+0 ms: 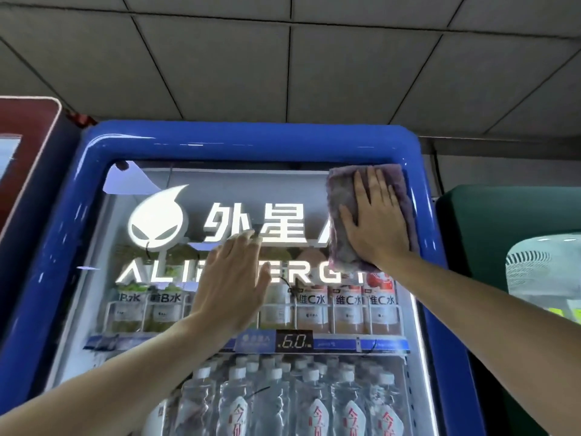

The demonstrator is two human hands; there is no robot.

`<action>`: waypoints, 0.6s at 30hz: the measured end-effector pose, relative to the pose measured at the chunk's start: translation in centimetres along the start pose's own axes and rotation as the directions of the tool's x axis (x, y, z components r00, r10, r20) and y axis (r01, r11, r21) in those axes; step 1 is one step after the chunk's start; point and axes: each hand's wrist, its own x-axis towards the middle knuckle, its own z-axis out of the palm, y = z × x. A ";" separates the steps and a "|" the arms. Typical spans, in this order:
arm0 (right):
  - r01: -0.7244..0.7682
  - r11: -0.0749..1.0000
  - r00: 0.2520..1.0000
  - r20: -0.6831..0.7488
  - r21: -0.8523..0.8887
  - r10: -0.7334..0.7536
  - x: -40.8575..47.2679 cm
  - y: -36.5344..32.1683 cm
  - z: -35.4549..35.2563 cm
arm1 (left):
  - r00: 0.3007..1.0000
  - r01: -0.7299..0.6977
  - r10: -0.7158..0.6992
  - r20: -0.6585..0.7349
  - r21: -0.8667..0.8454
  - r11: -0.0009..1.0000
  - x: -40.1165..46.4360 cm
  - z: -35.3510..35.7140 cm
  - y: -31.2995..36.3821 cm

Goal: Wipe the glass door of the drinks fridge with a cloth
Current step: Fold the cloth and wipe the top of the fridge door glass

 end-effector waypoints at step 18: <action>0.087 0.990 0.996 -0.006 -0.108 -0.088 1.2 0.6 0.9 | 0.987 -0.131 0.153 -0.053 0.300 0.945 -0.7 0.3 -3.0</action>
